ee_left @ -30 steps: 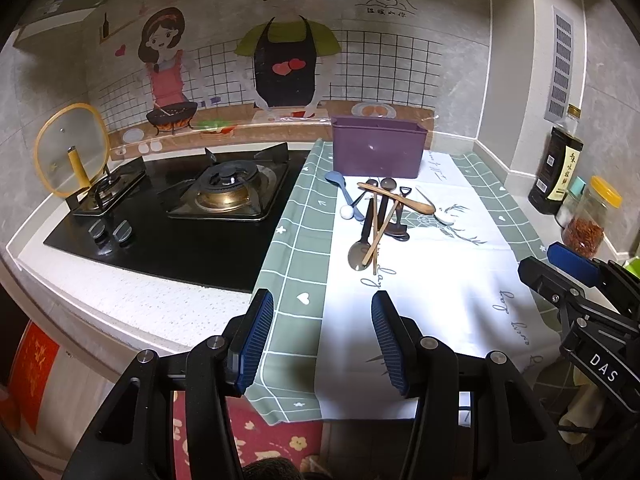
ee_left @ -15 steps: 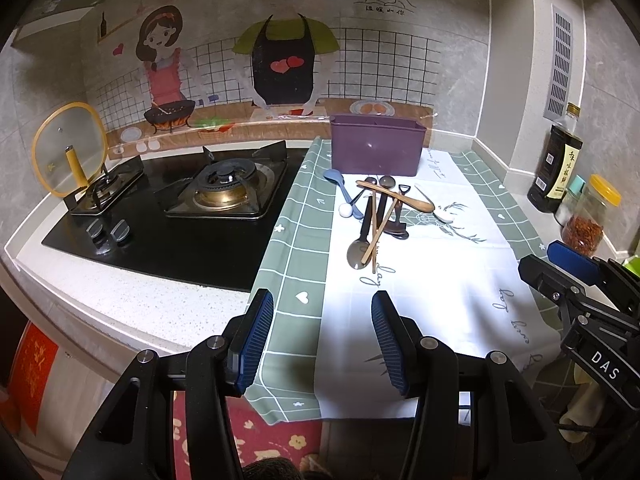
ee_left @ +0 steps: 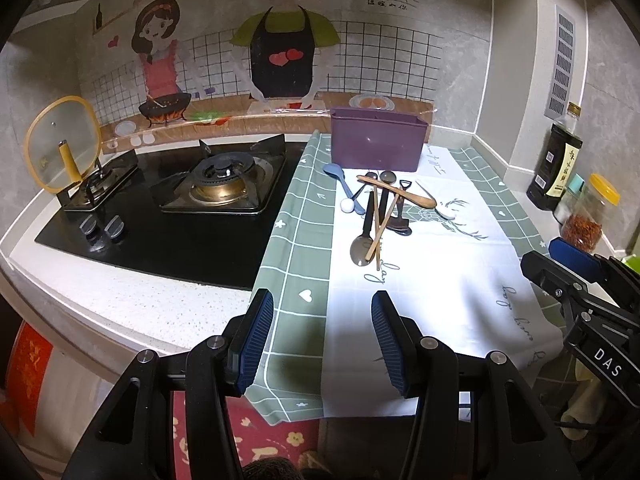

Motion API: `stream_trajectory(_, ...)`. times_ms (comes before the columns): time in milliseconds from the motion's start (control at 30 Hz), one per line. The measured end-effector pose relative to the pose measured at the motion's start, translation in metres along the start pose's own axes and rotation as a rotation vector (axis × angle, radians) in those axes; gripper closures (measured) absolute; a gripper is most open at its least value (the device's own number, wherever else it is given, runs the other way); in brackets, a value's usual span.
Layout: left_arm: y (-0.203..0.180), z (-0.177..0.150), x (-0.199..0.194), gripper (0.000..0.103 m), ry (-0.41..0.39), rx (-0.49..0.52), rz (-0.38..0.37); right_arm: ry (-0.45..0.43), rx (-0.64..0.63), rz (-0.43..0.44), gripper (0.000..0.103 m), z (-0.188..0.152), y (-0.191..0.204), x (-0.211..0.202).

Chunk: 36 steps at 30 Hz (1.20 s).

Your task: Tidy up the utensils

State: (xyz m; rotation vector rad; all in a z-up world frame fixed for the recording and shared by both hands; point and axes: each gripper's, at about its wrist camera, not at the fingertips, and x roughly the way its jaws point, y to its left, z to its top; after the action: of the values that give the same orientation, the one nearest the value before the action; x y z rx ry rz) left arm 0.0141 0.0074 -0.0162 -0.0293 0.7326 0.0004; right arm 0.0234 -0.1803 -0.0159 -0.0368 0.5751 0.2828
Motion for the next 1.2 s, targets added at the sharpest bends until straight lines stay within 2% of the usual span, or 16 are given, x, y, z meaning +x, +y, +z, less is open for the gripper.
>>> stream_trajectory(167,0.016,0.01,0.006,0.051,0.0,-0.008,-0.021,-0.001,-0.016,-0.022,0.057,0.004,0.005,0.006)
stream_trajectory(367,0.044,0.025,0.014,0.05,-0.036,-0.023,-0.075,-0.035,-0.029,-0.079,0.057,0.025,0.009,0.016)
stream_trajectory(567,0.061,0.036,0.041,0.049,0.021,0.008,-0.154,-0.038,-0.004,-0.117,0.057,0.048,0.008,0.027)
stream_trajectory(700,0.063,0.046,0.058,0.049,0.054,0.008,-0.176,-0.004,-0.031,-0.118,0.057,0.058,0.003,0.034)
stream_trajectory(900,0.065,0.064,0.079,0.049,0.027,-0.003,-0.175,0.054,-0.075,-0.107,0.057,0.073,-0.013,0.051)
stream_trajectory(1033,0.065,0.079,0.091,0.049,-0.01,-0.044,-0.183,0.104,-0.095,-0.045,0.059,0.089,-0.029,0.085)
stream_trajectory(1200,0.065,0.1,0.117,0.049,-0.028,-0.111,-0.131,0.188,-0.083,-0.023,0.064,0.105,-0.057,0.153)
